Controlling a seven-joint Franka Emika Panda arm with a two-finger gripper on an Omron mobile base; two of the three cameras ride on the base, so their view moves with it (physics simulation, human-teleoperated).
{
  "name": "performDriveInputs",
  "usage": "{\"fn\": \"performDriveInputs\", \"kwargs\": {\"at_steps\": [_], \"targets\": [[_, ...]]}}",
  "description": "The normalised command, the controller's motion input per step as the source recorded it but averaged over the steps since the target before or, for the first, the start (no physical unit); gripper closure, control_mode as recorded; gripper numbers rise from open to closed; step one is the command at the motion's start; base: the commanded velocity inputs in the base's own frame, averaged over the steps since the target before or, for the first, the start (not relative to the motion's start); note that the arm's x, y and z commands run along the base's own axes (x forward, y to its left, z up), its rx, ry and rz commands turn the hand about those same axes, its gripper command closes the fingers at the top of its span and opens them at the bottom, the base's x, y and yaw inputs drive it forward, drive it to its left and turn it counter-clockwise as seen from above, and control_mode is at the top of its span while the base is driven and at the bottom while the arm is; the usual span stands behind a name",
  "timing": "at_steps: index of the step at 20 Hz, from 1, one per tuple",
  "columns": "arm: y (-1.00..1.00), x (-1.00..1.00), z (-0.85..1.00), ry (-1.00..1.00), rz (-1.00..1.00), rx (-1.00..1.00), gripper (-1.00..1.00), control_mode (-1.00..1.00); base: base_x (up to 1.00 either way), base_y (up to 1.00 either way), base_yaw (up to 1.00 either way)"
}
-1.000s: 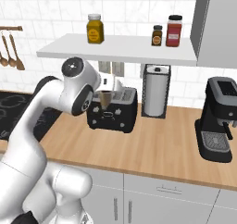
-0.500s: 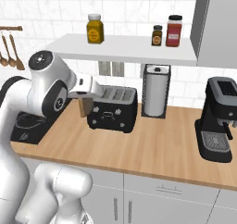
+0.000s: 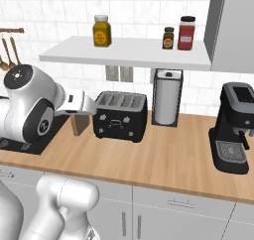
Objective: Start the toaster. Once the lever pops up, take the bread to the plate on the dining counter.
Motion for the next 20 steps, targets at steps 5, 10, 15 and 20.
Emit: {"fn": "performDriveInputs", "kwargs": {"at_steps": [5,10,15,20], "targets": [[0.07,-0.25,0.0,-0.01,0.0,0.01,1.0,-1.0,0.0,0.0,0.0],[0.0,-0.08,0.04,0.0,0.0,0.02,1.0,-1.0,0.0,0.0,0.0],[0.0,0.0,0.0,0.0,0.0,0.01,1.0,-1.0,0.0,0.0,0.0],[0.0,0.0,0.0,0.0,0.0,0.0,1.0,-1.0,0.0,0.0,0.0]]}}
